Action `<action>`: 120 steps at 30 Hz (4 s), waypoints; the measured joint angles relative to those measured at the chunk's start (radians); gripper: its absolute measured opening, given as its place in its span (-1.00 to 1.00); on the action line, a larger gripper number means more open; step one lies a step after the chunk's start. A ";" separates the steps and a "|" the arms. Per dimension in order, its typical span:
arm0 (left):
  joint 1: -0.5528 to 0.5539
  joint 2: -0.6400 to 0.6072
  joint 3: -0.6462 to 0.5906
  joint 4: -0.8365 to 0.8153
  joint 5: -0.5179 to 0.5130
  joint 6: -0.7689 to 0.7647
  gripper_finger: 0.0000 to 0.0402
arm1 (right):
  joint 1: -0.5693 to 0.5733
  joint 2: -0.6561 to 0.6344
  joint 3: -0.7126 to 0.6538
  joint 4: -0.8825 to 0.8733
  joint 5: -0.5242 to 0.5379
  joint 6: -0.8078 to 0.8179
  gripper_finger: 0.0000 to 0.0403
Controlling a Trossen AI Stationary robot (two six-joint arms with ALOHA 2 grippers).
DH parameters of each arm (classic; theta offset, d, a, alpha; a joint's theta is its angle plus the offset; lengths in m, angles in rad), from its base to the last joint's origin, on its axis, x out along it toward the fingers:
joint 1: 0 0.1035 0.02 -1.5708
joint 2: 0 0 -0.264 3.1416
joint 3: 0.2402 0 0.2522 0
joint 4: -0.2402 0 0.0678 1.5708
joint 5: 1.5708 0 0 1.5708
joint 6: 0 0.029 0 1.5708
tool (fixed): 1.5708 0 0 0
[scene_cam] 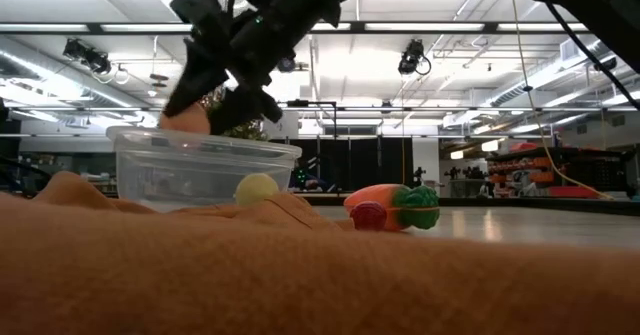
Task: Pick and placing Produce into tupperware
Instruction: Put the top pink peach into the bin, then put the orange carrot into the bin
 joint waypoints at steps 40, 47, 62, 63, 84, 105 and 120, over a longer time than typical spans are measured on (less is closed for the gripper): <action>0.000 0.000 0.000 -0.004 0.004 0.003 -0.83 | 0.007 0.063 -0.001 -0.068 -0.016 -0.074 0.05; 0.000 0.000 0.000 -0.004 0.004 0.003 -0.80 | 0.007 0.064 -0.001 -0.087 -0.016 -0.074 0.05; 0.000 0.000 0.000 -0.005 0.004 0.000 -0.80 | 0.003 0.094 0.000 -0.057 -0.008 -0.063 0.05; 0.000 0.000 0.000 -0.005 0.004 0.000 -0.80 | 0.003 0.093 0.000 -0.058 -0.008 -0.063 0.05; 0.000 0.000 0.000 -0.005 0.004 0.002 -0.81 | 0.002 0.061 0.017 -0.117 -0.028 -0.067 0.58; 0.000 0.000 0.000 0.001 -0.007 0.020 -0.80 | -0.014 -0.233 0.148 -0.736 0.042 -0.138 0.46; 0.000 0.148 0.000 0.088 -0.032 0.126 -0.78 | 0.033 -0.461 0.148 -1.005 0.155 -0.101 0.45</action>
